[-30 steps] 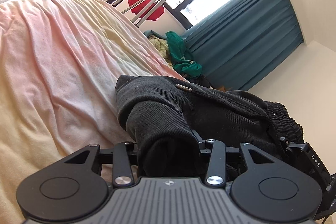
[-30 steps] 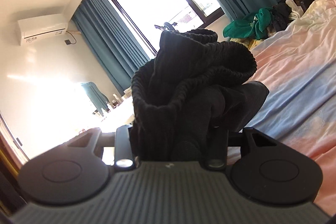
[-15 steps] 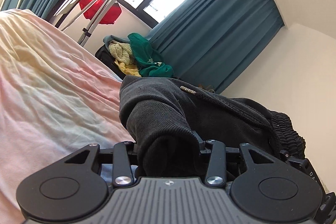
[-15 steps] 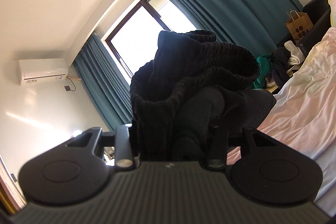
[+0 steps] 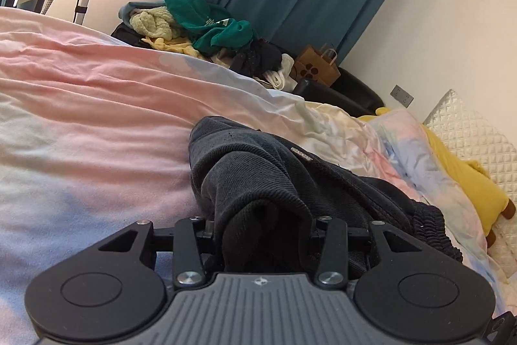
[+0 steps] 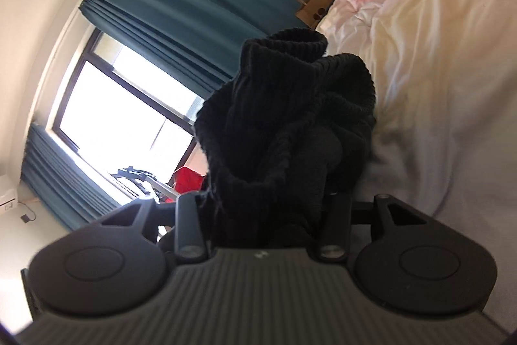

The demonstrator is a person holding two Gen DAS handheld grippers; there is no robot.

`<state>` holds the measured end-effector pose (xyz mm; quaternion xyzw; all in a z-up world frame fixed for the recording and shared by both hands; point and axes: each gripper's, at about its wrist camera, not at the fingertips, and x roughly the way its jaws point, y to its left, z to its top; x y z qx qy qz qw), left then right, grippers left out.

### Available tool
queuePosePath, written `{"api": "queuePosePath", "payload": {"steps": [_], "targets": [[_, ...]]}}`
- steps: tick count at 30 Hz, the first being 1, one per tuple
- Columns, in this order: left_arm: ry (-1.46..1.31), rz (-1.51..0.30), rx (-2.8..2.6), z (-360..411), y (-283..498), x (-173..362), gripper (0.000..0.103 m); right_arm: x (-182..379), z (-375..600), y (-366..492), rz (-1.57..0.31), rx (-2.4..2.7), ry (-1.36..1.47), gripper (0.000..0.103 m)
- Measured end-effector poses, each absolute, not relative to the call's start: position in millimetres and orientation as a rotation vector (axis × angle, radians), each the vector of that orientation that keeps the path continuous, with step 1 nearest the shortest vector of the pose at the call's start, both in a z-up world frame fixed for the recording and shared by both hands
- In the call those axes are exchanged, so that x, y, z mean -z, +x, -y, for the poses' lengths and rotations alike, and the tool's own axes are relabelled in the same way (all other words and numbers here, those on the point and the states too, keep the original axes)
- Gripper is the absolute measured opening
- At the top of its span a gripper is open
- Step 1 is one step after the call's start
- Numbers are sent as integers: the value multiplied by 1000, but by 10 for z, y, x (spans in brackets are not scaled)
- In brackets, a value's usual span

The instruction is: Fold clothes

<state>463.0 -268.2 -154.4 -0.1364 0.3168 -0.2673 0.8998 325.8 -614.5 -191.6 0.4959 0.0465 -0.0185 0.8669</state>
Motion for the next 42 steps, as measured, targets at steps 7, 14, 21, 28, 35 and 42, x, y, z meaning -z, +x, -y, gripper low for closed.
{"api": "queuePosePath", "payload": {"steps": [7, 14, 21, 28, 35, 42], "targets": [[-235, -755, 538, 2383, 4444, 1414, 58, 2166, 6147, 3064, -161, 39, 1175, 64], [-44, -664, 523, 2127, 3793, 661, 65, 1777, 5881, 2466, -240, 196, 1142, 69], [35, -516, 571, 1773, 2829, -2, 75, 957, 5479, 1689, -192, 285, 861, 69], [41, -444, 514, 1463, 1849, -439, 78, 75, 4864, 999, -223, 311, 547, 69], [58, -369, 491, 1071, 1072, -646, 100, -499, 4279, 408, -198, 283, 353, 73], [101, -353, 437, 827, 681, -633, 103, -597, 3888, 137, -192, 276, 239, 79]]}}
